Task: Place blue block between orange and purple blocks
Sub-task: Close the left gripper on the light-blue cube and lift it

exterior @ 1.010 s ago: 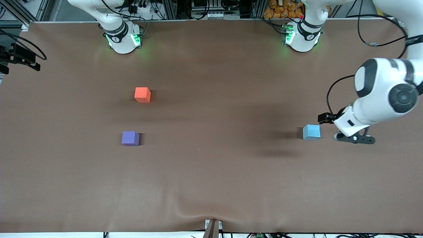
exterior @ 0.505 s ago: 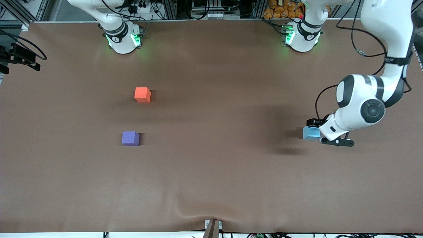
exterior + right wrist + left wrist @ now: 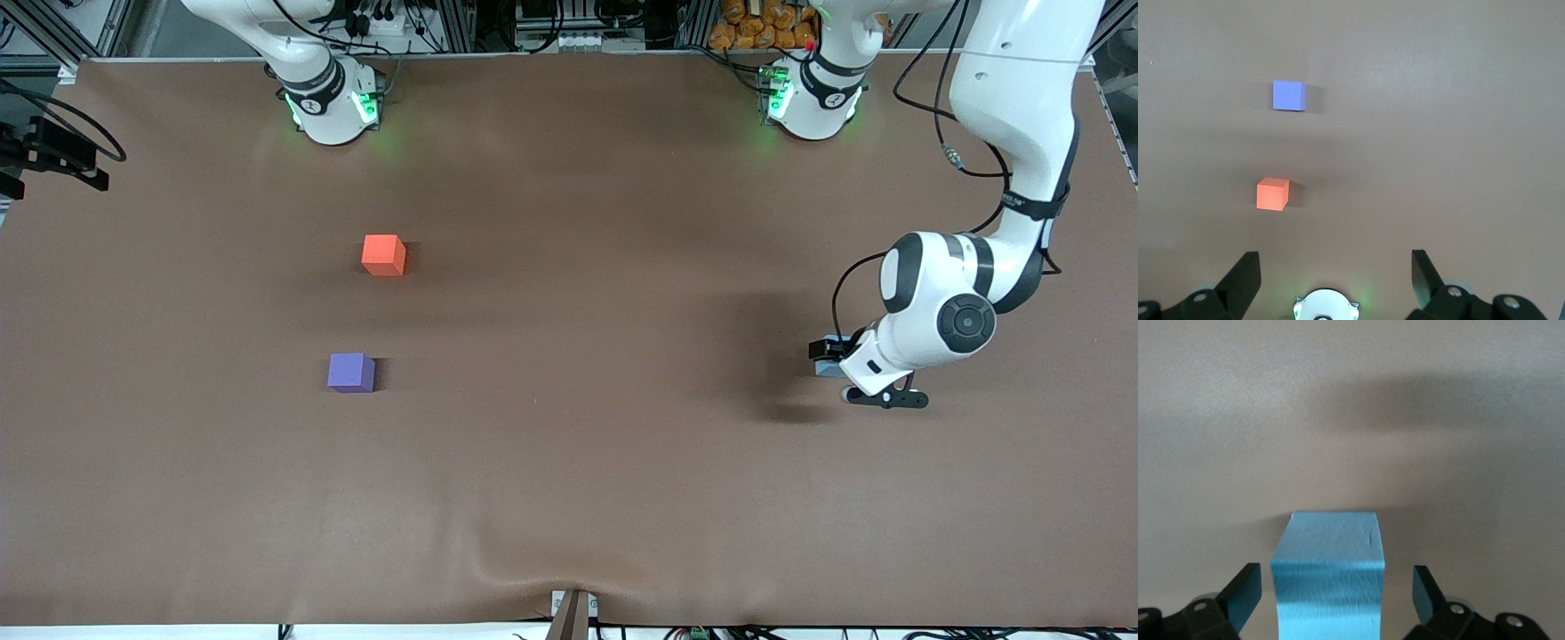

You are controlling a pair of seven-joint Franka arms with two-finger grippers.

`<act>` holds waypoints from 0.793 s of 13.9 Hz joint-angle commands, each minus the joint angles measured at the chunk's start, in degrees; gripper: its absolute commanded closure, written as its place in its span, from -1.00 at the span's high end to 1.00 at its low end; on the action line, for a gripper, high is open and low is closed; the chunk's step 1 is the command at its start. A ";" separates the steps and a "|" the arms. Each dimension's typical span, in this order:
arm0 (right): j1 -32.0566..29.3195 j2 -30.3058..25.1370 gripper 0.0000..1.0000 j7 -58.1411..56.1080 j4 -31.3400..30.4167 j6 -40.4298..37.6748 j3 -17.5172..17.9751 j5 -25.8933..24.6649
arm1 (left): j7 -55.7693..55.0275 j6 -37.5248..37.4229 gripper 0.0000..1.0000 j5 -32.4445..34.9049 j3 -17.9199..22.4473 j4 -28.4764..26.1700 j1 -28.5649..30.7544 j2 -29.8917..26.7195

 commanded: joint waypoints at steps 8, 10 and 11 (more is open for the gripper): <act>0.17 -1.62 1.00 0.59 -1.45 0.03 -0.12 0.77 | -0.77 -0.25 -0.26 4.84 0.01 0.24 0.14 1.83; 0.17 -1.62 1.00 0.59 -1.45 0.03 -0.12 0.77 | -1.20 -2.36 -0.26 4.84 -0.08 0.94 0.14 -0.97; 0.17 -1.62 1.00 0.59 -1.45 0.03 -0.12 0.77 | -1.38 -4.54 -0.26 4.84 -0.17 1.37 0.05 -3.16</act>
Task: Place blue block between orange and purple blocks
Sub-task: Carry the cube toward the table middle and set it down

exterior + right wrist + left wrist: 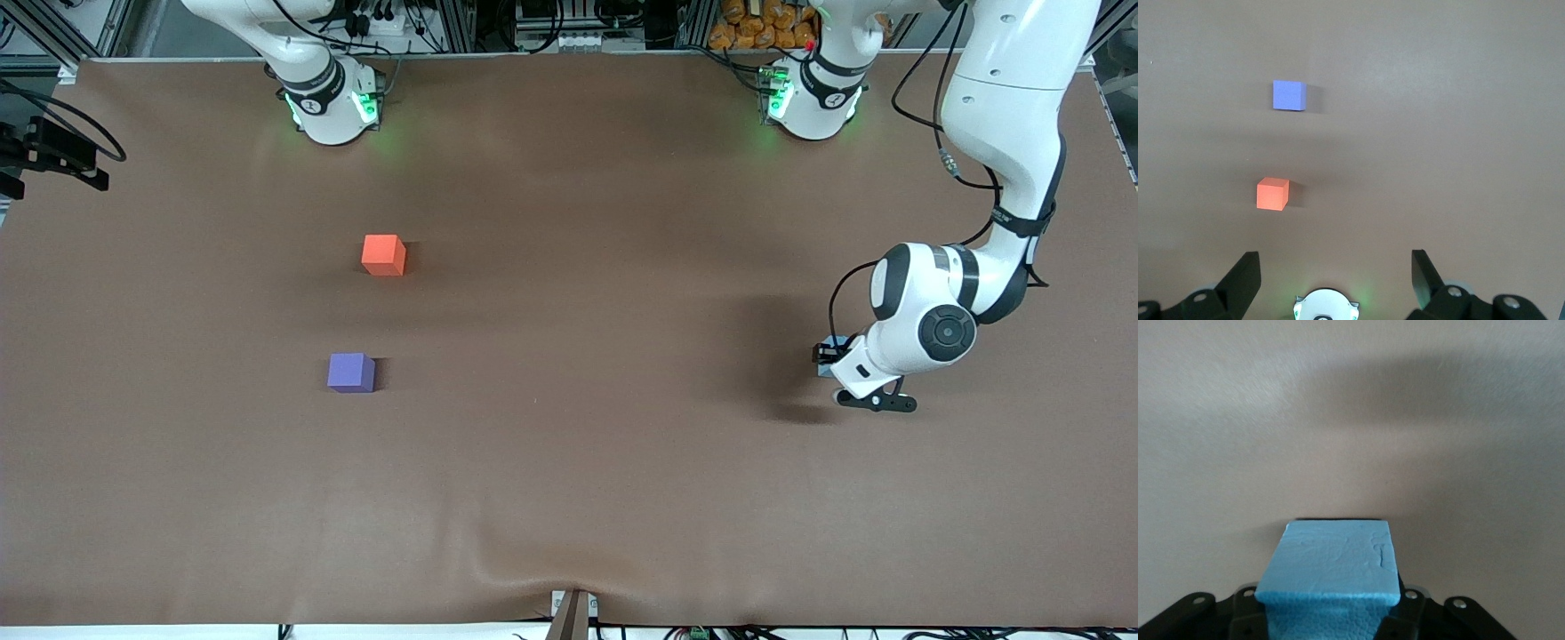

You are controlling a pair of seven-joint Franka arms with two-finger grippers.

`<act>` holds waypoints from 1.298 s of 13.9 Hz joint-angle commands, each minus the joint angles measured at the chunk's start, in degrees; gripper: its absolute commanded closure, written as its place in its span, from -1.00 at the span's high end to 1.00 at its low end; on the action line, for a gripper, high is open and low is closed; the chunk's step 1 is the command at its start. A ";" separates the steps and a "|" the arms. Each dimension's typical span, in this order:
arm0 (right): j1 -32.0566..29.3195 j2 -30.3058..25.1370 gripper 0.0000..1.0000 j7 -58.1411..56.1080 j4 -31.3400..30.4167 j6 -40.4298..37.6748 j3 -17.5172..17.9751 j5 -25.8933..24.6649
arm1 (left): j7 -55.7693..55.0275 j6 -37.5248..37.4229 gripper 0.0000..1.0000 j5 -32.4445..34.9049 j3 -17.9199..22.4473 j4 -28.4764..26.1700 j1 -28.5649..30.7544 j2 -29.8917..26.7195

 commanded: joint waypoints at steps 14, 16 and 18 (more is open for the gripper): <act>0.09 -1.27 1.00 0.41 -0.83 0.93 -0.12 0.77 | -38.95 -21.03 -0.27 1.13 -12.01 22.56 -25.50 3.15; 0.09 -1.09 1.00 0.41 -0.83 1.11 -0.12 0.77 | -45.21 -20.85 -0.29 1.39 -11.65 29.77 -30.87 10.80; 0.17 -1.00 1.00 0.50 -0.83 1.28 -0.12 0.77 | -48.13 -17.62 -0.29 1.48 -10.26 31.03 -35.71 13.55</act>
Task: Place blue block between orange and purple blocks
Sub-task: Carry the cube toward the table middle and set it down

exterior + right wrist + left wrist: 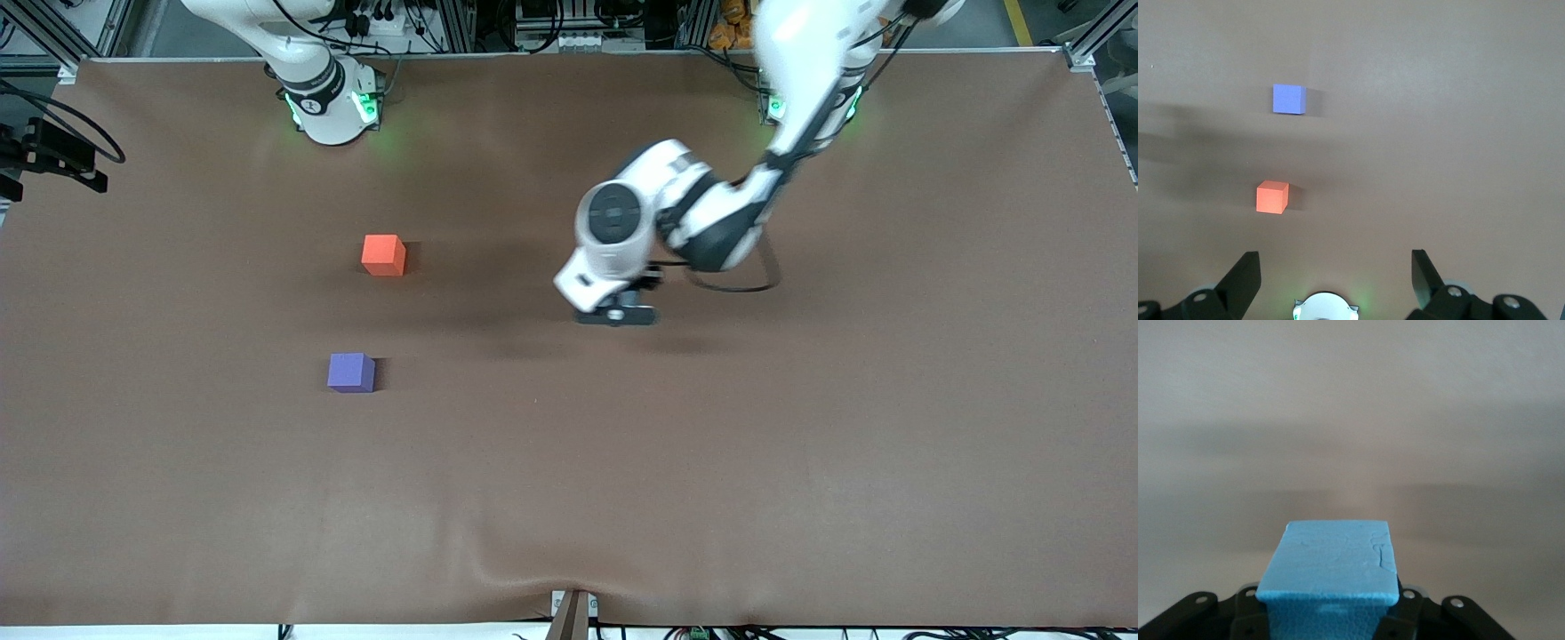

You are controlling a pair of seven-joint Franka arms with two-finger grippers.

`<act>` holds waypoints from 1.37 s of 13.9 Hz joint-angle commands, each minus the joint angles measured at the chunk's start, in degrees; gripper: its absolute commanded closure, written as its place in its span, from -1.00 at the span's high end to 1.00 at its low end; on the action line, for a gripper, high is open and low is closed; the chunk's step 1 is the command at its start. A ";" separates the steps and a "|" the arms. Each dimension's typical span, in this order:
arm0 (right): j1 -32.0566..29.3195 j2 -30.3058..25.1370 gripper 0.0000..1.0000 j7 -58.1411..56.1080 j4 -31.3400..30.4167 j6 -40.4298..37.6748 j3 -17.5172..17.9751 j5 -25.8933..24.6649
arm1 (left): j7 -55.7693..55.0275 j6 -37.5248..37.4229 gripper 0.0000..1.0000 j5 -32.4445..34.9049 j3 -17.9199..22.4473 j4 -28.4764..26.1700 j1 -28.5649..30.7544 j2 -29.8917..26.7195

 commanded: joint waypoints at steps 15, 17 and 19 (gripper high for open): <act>3.85 11.30 1.00 1.29 0.65 -0.09 1.11 -0.64 | -8.87 1.15 1.00 1.31 7.19 5.79 -7.82 -3.14; 6.66 11.83 1.00 5.21 0.04 -0.44 1.55 4.34 | -7.82 -2.99 1.00 0.87 6.93 5.70 -3.08 -8.16; 7.64 12.62 1.00 12.43 -3.98 0.43 1.64 15.30 | -6.85 -6.77 1.00 0.61 6.84 5.61 1.14 -11.33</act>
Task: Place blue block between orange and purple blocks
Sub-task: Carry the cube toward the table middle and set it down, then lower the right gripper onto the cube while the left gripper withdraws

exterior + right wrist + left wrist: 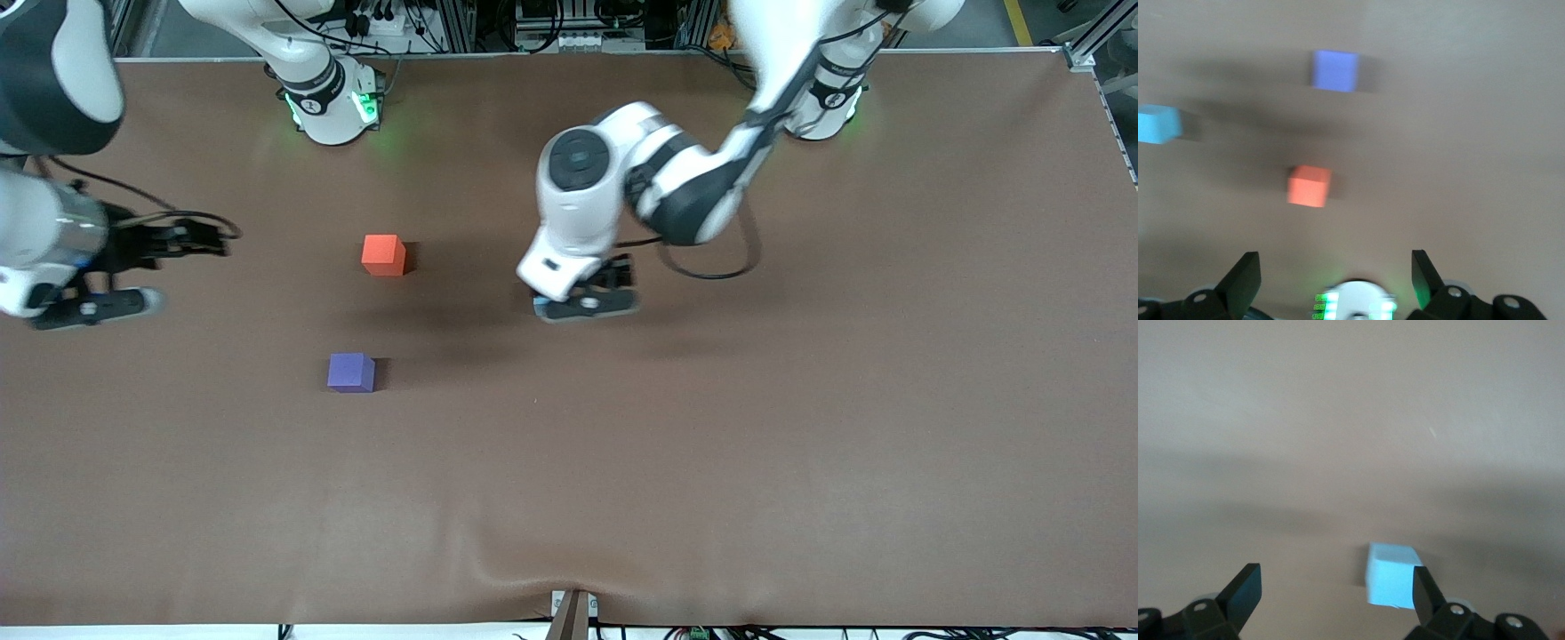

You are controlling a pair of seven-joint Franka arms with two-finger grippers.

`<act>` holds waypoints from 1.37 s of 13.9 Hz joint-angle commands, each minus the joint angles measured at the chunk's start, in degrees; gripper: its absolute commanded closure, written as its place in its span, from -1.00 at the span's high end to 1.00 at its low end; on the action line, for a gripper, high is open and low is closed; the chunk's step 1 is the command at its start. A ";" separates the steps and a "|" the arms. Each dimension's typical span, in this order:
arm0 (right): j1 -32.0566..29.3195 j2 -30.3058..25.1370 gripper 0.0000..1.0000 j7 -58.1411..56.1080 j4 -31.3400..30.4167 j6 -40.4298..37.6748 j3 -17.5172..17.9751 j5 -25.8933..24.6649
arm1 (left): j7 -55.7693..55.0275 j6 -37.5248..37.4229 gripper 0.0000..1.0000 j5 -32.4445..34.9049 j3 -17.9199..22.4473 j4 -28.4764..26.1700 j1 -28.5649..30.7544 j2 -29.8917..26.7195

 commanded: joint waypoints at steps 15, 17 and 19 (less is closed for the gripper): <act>34.53 13.68 1.00 32.46 -13.63 38.22 0.40 12.45 | 32.64 -22.69 1.00 -2.79 -0.77 -5.68 35.83 -20.11; 35.50 15.44 1.00 32.46 -14.16 40.34 0.31 11.57 | 37.30 -22.96 1.00 -2.62 0.89 -9.02 36.02 -23.10; 35.59 17.63 1.00 33.68 -14.34 42.79 0.31 10.34 | 44.93 -23.84 1.00 -1.92 2.57 -13.93 35.05 -26.08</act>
